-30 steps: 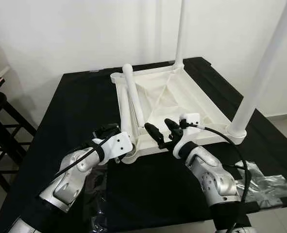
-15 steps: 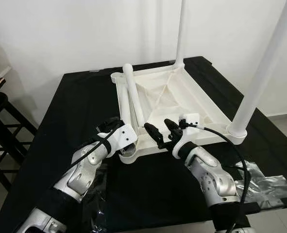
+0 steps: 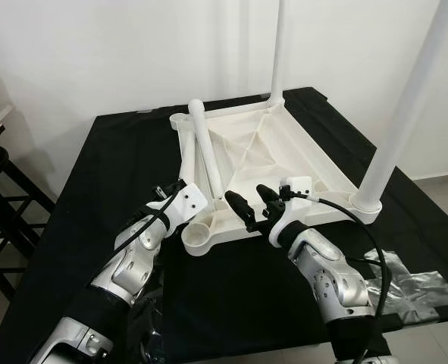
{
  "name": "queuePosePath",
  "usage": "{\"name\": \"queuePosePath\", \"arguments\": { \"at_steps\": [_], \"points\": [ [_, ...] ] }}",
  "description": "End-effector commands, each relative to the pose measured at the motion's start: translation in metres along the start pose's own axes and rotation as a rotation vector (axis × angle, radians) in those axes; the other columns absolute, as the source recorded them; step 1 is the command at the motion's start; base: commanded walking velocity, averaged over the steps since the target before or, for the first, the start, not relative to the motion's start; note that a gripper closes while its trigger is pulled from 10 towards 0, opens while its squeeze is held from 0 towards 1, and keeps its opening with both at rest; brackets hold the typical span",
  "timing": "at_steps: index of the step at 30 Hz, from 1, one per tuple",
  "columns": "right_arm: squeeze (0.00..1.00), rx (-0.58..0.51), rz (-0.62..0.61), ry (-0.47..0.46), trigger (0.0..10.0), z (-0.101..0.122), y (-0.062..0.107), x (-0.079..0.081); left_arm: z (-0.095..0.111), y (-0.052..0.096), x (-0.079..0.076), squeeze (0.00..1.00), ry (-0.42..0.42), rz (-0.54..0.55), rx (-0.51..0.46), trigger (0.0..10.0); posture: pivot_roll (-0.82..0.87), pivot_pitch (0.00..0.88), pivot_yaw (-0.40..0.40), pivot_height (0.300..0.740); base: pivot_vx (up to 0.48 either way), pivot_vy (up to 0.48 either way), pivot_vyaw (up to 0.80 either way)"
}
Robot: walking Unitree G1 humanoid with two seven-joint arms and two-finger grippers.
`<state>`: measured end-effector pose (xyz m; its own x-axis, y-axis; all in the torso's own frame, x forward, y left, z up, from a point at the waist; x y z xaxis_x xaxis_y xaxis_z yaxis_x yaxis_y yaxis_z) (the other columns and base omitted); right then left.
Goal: Building children table
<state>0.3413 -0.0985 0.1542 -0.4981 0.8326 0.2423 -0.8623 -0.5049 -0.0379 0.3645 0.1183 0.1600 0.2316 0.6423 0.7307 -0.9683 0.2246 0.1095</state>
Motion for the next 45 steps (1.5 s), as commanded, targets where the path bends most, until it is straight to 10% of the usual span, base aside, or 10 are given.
{"name": "queuePosePath", "arguments": {
  "at_steps": [1, 11, 17, 20, 30, 31, 32, 37, 38, 45],
  "points": [
    [0.00, 0.009, 0.008, -0.001, 10.0, -0.002, 0.000, 0.004, -0.007, 0.000, 0.007, 0.00, -0.008, 0.031, 0.035, 0.0, -0.14, 0.049, 0.092, 0.740, 0.000, 0.000, 0.00],
    [0.00, 0.009, 0.008, 0.005, 10.0, -0.002, 0.000, 0.003, -0.010, 0.008, 0.040, 0.00, 0.069, 0.163, 0.027, 0.0, -0.14, 0.042, 0.090, 0.740, 0.000, 0.000, 0.00],
    [0.00, 0.004, 0.011, 0.005, 10.0, 0.000, 0.000, 0.002, -0.002, 0.025, 0.103, 0.00, 0.274, 0.399, -0.089, 0.0, -0.14, 0.037, 0.079, 0.740, 0.000, 0.000, 0.00],
    [0.00, 0.004, 0.011, 0.005, 10.0, 0.000, 0.000, 0.002, -0.001, 0.027, 0.109, 0.00, 0.316, 0.414, -0.106, 0.0, -0.14, 0.037, 0.079, 0.740, 0.000, 0.000, 0.00],
    [0.00, -0.149, 0.062, -0.164, 10.0, 0.030, -0.006, 0.007, 0.043, 0.058, 0.164, 0.00, 0.985, 0.399, -0.632, 0.0, -0.14, 0.029, 0.072, 0.740, 0.000, 0.000, 0.00],
    [0.00, -0.191, 0.114, -0.247, 10.0, 0.039, -0.010, 0.013, 0.050, 0.063, 0.165, 0.00, 1.116, 0.315, -0.739, 7.3, -0.14, 0.023, 0.070, 0.740, 0.000, 0.000, 0.00],
    [0.00, -0.228, 0.176, -0.323, 10.0, 0.049, -0.013, 0.020, 0.054, 0.068, 0.164, 0.00, 1.224, 0.223, -0.826, 10.0, -0.13, 0.019, 0.070, 0.740, 0.000, 0.000, 0.00],
    [0.00, -0.248, 0.217, -0.364, 10.0, 0.054, -0.014, 0.025, 0.057, 0.071, 0.162, 0.00, 1.277, 0.168, -0.871, 10.0, -0.13, 0.019, 0.070, 0.740, 0.000, 0.000, 0.00],
    [0.00, -0.312, 0.422, -0.462, 10.0, 0.075, -0.013, 0.047, 0.057, 0.079, 0.158, 0.00, 1.418, 0.055, -0.984, 10.0, -0.12, 0.009, 0.070, 0.740, 0.000, 0.000, 0.00],
    [0.00, -0.451, 0.814, -0.651, 10.0, 0.121, -0.001, 0.087, 0.055, 0.087, 0.131, 0.00, 1.578, -0.205, -1.078, 10.0, -0.12, 0.000, 0.068, 0.740, 0.000, 0.000, 0.00]
  ]
}}
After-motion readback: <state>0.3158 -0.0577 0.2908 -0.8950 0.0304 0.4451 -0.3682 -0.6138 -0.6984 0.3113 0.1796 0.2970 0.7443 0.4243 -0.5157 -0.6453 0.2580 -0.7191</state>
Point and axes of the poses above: a point about 5 cm out from each wrist's last joint towards the gripper, its own y axis pointing back from the gripper into the wrist, its own z axis along the axis of the wrist's last joint, x = y × z, the point moved 2 cm from there along -y, pointing out of the wrist towards the gripper, and after that the axes turned 2 degrees about y, right-handed, at the moved point
